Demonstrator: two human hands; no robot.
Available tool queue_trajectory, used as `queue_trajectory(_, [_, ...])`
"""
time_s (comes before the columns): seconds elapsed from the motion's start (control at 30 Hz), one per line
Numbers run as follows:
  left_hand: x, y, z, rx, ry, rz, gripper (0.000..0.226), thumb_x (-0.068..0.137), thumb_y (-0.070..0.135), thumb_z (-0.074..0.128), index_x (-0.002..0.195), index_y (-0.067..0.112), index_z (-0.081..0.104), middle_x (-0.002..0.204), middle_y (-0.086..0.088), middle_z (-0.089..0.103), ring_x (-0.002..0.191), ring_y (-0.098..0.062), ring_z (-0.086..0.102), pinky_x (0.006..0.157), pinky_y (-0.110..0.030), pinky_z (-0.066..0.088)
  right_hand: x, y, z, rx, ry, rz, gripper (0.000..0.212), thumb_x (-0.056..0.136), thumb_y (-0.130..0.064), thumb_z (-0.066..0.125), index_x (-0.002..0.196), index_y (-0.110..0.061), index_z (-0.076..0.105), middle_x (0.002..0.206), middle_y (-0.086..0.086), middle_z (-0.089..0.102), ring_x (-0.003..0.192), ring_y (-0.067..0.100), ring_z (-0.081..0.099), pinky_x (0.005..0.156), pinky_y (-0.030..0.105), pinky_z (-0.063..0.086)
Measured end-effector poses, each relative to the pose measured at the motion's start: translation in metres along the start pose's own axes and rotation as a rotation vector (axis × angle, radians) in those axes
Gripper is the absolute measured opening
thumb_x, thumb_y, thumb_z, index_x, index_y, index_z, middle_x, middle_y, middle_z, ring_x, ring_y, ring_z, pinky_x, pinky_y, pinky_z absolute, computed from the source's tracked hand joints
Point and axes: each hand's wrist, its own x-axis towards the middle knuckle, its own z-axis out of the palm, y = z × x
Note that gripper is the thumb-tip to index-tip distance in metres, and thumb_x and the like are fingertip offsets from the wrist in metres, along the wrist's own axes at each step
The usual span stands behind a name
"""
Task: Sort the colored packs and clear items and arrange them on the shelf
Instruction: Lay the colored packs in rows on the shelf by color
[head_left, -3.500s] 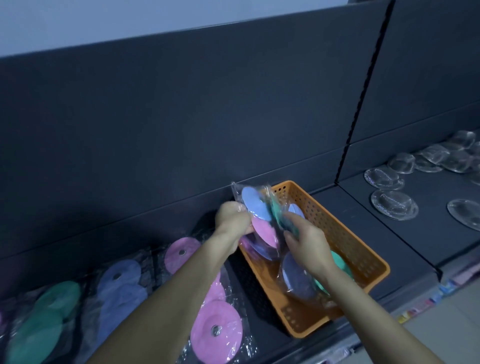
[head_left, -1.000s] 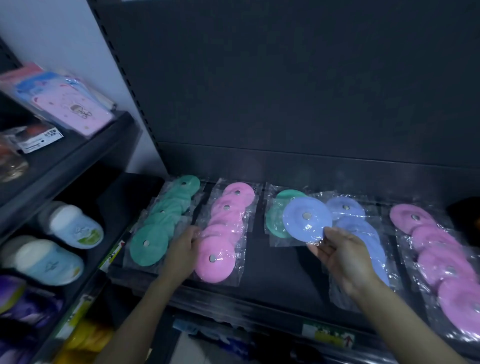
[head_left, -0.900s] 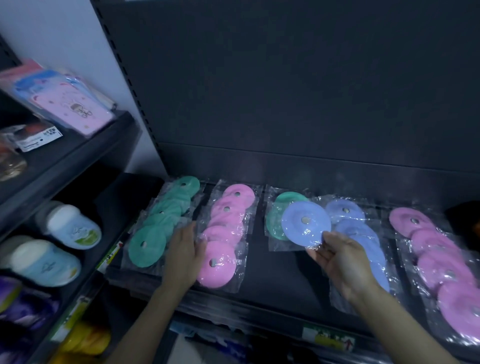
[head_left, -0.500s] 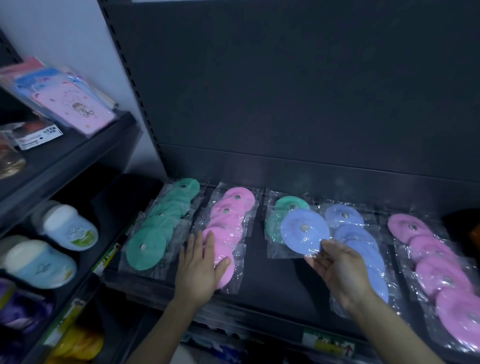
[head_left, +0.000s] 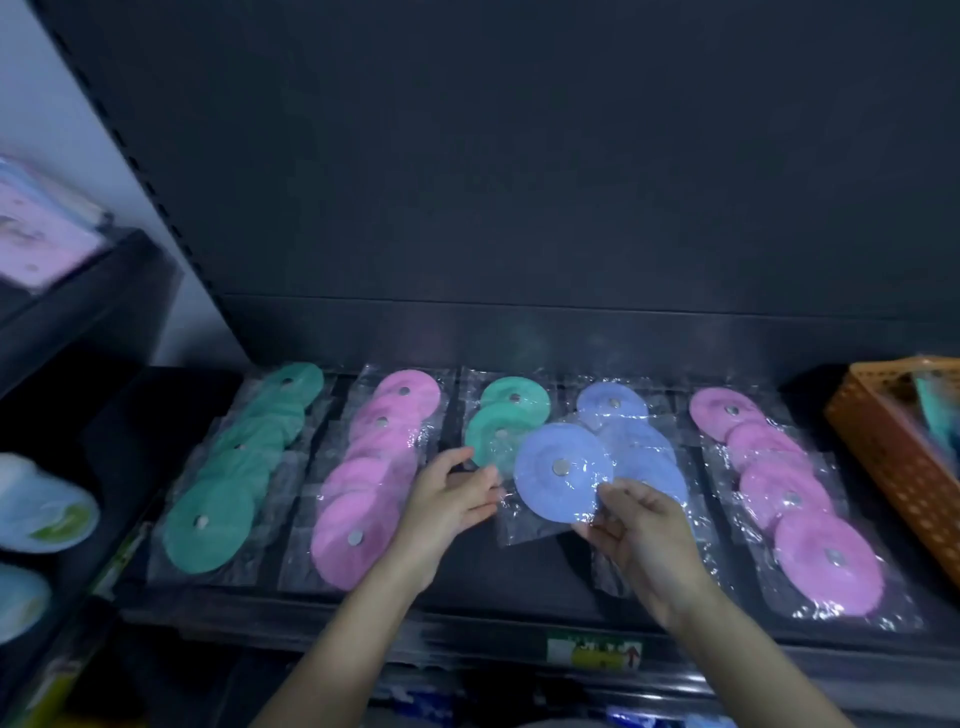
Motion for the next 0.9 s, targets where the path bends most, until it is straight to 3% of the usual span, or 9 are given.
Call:
queue_trajectory(0.13, [0.005, -0.004, 0.025, 0.049, -0.111, -0.069, 0.022, 0.084, 0.0, 0.067, 0.102, 0.01, 0.061, 0.085, -0.009, 0.068, 0.07, -0.013, 0.069, 0.062, -0.022, 0.054, -0.013, 0.002, -0.028, -0.092, 0.061, -0.021, 0.03, 0.089, -0.001, 0.056, 0.063, -0.011, 0.065, 0.066, 0.014, 0.054, 0.063, 0.021, 0.055, 0.062, 0.029, 0.056])
queue_trajectory(0.27, [0.005, -0.01, 0.047, 0.1, -0.221, -0.101, 0.023, 0.082, -0.004, 0.067, 0.102, 0.005, 0.06, 0.081, -0.01, 0.068, 0.068, -0.016, 0.068, 0.06, -0.022, 0.054, -0.021, 0.001, -0.056, -0.275, 0.181, -0.112, 0.016, 0.084, 0.009, 0.057, 0.082, -0.006, 0.064, 0.067, 0.013, 0.064, 0.061, 0.022, 0.058, 0.057, 0.032, 0.054])
queue_trajectory(0.4, [0.006, -0.016, 0.064, 0.217, -0.314, -0.095, 0.023, 0.081, -0.004, 0.068, 0.101, 0.003, 0.059, 0.083, -0.013, 0.066, 0.067, -0.018, 0.067, 0.064, -0.027, 0.057, -0.027, -0.001, -0.081, -0.561, 0.25, -0.174, 0.037, 0.078, -0.01, 0.075, 0.11, -0.018, 0.058, 0.082, 0.009, 0.071, 0.076, 0.022, 0.067, 0.073, 0.04, 0.056])
queue_trajectory(0.47, [0.006, -0.021, 0.073, 0.297, -0.368, -0.098, 0.022, 0.081, -0.001, 0.069, 0.1, 0.003, 0.059, 0.084, -0.014, 0.067, 0.067, -0.017, 0.067, 0.065, -0.028, 0.057, -0.031, -0.002, -0.091, -0.761, 0.265, -0.163, 0.049, 0.069, -0.026, 0.082, 0.111, -0.025, 0.056, 0.088, -0.003, 0.071, 0.082, 0.012, 0.067, 0.074, 0.031, 0.054])
queue_trajectory(0.53, [0.008, -0.026, 0.079, 0.435, -0.397, -0.065, 0.019, 0.08, 0.004, 0.07, 0.096, 0.006, 0.06, 0.084, -0.013, 0.069, 0.068, -0.014, 0.065, 0.065, -0.026, 0.056, -0.032, -0.002, -0.097, -0.91, 0.27, -0.157, 0.055, 0.063, -0.035, 0.085, 0.108, -0.033, 0.052, 0.081, -0.014, 0.067, 0.076, -0.002, 0.062, 0.065, 0.013, 0.046])
queue_trajectory(0.63, [0.014, -0.034, 0.082, 0.563, -0.387, -0.018, 0.016, 0.079, 0.015, 0.073, 0.087, 0.011, 0.06, 0.08, -0.009, 0.071, 0.066, -0.012, 0.063, 0.067, -0.029, 0.055, -0.029, 0.001, -0.101, -1.095, 0.272, -0.162, 0.057, 0.066, -0.032, 0.083, 0.112, -0.025, 0.051, 0.075, -0.017, 0.056, 0.069, 0.003, 0.054, 0.055, 0.01, 0.036])
queue_trajectory(0.73, [0.02, -0.038, 0.084, 0.552, -0.348, -0.018, 0.013, 0.079, 0.013, 0.072, 0.085, 0.009, 0.061, 0.079, -0.008, 0.07, 0.063, -0.01, 0.063, 0.065, -0.028, 0.056, -0.023, 0.0, -0.099, -1.26, 0.255, -0.161, 0.063, 0.071, -0.034, 0.078, 0.123, -0.02, 0.045, 0.093, -0.001, 0.059, 0.079, 0.017, 0.052, 0.063, 0.027, 0.037])
queue_trajectory(0.9, [0.024, -0.038, 0.09, 0.625, -0.14, 0.101, 0.02, 0.076, 0.023, 0.076, 0.087, 0.026, 0.06, 0.086, 0.007, 0.063, 0.072, -0.011, 0.063, 0.072, -0.032, 0.055, -0.016, -0.012, -0.093, -1.399, 0.227, -0.169, 0.057, 0.073, -0.04, 0.074, 0.116, -0.016, 0.047, 0.106, 0.005, 0.057, 0.088, 0.026, 0.057, 0.064, 0.029, 0.037])
